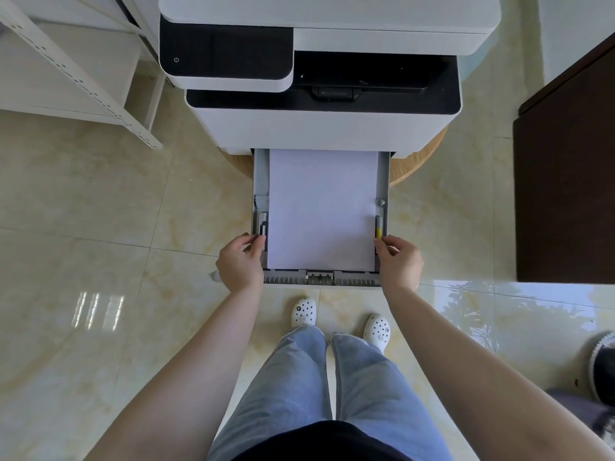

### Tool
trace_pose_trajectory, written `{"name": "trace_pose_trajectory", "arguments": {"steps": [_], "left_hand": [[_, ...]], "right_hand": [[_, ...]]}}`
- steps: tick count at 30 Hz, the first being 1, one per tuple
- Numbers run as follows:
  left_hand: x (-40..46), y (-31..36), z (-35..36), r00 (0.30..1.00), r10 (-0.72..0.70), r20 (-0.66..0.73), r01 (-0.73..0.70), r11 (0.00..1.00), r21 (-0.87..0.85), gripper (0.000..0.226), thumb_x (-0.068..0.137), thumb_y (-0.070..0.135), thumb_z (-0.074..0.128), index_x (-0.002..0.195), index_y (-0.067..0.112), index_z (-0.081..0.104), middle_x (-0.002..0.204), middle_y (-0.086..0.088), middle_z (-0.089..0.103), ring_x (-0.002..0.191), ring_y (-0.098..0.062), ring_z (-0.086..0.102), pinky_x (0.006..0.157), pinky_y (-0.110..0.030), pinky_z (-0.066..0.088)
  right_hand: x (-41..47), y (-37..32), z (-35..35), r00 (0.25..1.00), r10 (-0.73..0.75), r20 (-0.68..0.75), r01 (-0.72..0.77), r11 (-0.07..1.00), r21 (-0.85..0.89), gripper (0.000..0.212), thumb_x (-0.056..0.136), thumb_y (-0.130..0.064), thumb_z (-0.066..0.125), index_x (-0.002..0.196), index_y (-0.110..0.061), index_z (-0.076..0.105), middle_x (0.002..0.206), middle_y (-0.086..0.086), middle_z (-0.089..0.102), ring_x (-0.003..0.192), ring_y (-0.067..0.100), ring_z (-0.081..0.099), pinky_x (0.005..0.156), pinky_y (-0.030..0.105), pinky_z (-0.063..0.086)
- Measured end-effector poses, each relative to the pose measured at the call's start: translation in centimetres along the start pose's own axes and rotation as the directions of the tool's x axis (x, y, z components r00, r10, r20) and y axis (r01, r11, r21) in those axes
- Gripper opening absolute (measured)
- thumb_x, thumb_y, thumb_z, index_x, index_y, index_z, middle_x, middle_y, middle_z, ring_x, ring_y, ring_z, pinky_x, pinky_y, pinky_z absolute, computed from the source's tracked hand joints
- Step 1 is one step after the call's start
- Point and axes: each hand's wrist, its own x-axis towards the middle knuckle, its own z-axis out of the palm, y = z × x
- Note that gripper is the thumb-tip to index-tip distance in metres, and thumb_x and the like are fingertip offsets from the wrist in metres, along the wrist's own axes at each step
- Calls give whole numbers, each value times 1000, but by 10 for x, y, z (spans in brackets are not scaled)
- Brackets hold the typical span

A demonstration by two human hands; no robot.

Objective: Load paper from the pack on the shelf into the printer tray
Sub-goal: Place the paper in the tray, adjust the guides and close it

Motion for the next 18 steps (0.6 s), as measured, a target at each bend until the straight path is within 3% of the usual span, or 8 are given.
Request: {"name": "trace_pose_trajectory", "arguments": {"steps": [3,6,11,15,18], "left_hand": [[2,2,1,998,-55,-3,55,997,-55,19,83,25,68,94,9,74,84,5,68,76,-9,58,71,-22,41],[2,2,1,997,-82,13,83,991,-103,19,82,24,70,93,10,75,79,6,67,72,-6,59,65,-15,41],[5,2,2,995,-98,33,101,986,-131,18,81,23,72,91,9,75,81,3,69,68,-3,58,62,-10,39],[6,1,2,994,-100,51,106,985,-133,16,80,21,72,89,8,75,82,-1,70,75,-12,61,61,-11,39],[7,1,4,993,-106,55,113,984,-136,16,80,20,72,89,7,75,83,-2,71,77,-14,62,62,-11,39]], "right_hand": [[0,-2,0,998,64,-17,-63,996,59,7,82,-29,67,76,-26,66,77,4,68,80,32,65,76,45,54],[2,-4,0,992,125,-8,-123,986,111,17,81,-32,69,89,-18,73,80,-1,68,71,20,60,74,36,51],[5,-4,2,989,147,-6,-145,979,143,19,81,-29,69,91,-14,74,83,0,70,75,19,62,73,33,51],[6,-6,3,988,151,-2,-150,980,133,18,81,-31,69,88,-16,74,79,0,70,71,21,60,60,26,41],[7,-6,3,991,134,15,-135,982,131,13,81,-28,69,80,-15,73,67,-3,66,62,20,55,63,29,43]]}}
